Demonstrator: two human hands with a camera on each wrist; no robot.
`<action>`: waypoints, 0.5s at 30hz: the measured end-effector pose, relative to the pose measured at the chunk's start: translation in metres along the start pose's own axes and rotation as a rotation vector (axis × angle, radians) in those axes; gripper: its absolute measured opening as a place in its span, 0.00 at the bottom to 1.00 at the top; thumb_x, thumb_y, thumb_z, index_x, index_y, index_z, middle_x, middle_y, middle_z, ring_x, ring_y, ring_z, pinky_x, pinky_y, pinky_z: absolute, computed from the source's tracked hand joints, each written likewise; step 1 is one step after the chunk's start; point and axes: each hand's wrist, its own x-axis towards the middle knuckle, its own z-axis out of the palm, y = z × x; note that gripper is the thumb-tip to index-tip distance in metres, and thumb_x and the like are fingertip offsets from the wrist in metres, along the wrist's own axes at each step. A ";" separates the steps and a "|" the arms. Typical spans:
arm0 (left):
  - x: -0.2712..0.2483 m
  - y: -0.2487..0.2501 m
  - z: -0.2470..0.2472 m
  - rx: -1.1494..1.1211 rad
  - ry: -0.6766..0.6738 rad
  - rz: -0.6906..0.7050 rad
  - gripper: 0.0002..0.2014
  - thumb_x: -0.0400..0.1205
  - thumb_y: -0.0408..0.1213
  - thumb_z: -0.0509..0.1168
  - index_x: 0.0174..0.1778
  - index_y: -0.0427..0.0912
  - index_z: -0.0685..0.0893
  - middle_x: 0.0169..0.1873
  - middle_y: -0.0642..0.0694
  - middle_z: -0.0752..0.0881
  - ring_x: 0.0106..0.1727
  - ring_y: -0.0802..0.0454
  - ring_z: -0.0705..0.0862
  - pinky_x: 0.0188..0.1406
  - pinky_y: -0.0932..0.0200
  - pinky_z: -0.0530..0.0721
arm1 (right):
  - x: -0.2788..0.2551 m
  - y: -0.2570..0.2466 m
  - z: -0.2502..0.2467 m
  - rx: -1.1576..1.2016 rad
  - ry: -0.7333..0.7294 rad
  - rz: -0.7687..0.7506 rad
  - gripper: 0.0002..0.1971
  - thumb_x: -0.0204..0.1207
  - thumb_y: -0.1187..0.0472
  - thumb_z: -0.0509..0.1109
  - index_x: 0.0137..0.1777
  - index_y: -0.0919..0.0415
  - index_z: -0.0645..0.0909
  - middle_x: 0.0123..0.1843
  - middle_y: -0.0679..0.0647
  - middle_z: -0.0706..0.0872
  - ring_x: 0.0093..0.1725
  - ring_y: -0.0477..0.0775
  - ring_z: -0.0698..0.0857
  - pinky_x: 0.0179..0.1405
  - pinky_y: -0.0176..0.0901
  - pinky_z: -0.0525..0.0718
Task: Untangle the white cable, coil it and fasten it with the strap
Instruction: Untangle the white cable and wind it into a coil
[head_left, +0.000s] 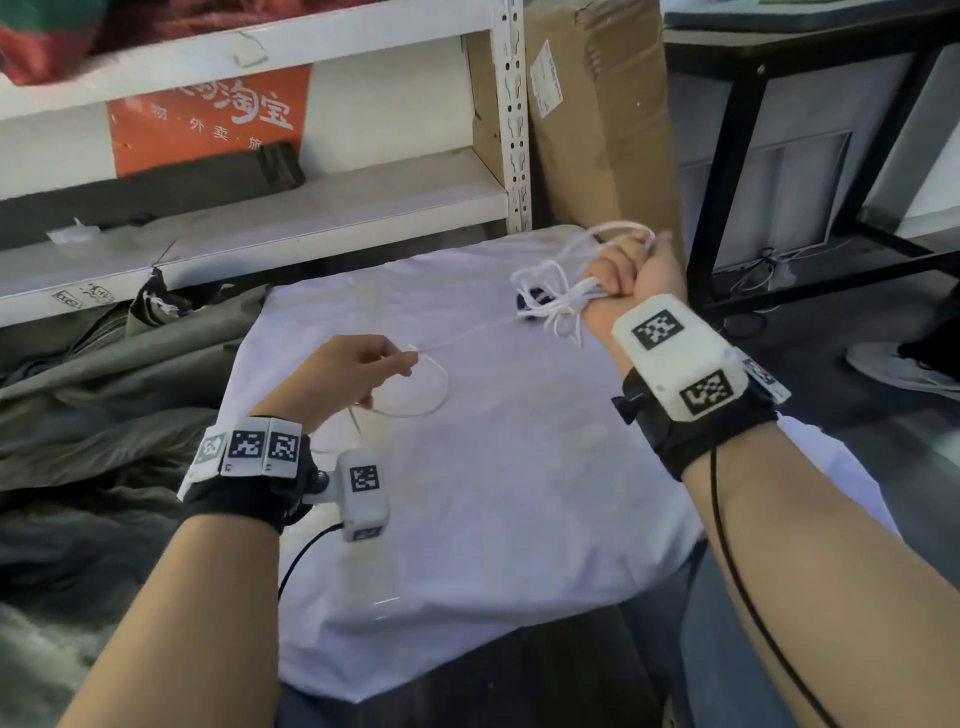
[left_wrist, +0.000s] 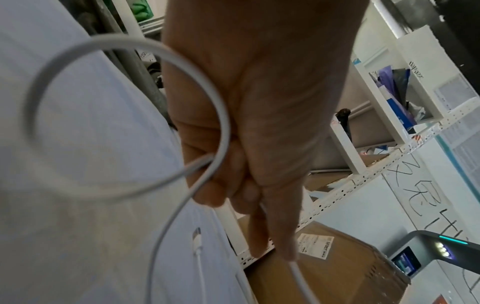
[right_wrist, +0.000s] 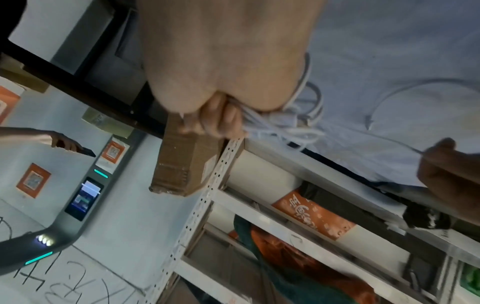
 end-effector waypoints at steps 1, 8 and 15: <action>0.000 -0.001 -0.003 0.058 0.013 0.000 0.13 0.78 0.50 0.69 0.37 0.44 0.88 0.25 0.50 0.73 0.25 0.52 0.73 0.33 0.60 0.77 | 0.002 -0.003 -0.005 -0.056 0.102 -0.080 0.26 0.87 0.45 0.43 0.29 0.57 0.62 0.09 0.47 0.61 0.07 0.44 0.58 0.07 0.29 0.56; -0.009 0.005 -0.020 0.272 0.074 0.019 0.07 0.79 0.49 0.68 0.40 0.51 0.87 0.24 0.50 0.78 0.29 0.51 0.81 0.38 0.56 0.86 | 0.013 -0.006 -0.022 -0.303 0.350 -0.244 0.26 0.88 0.46 0.40 0.30 0.58 0.63 0.10 0.46 0.59 0.08 0.46 0.57 0.11 0.25 0.57; -0.016 0.032 -0.024 0.367 0.013 0.128 0.02 0.76 0.48 0.72 0.38 0.61 0.89 0.28 0.58 0.83 0.27 0.65 0.77 0.26 0.74 0.70 | 0.000 0.015 -0.013 -0.413 0.295 -0.109 0.10 0.74 0.62 0.50 0.34 0.58 0.68 0.17 0.48 0.65 0.14 0.46 0.61 0.16 0.30 0.61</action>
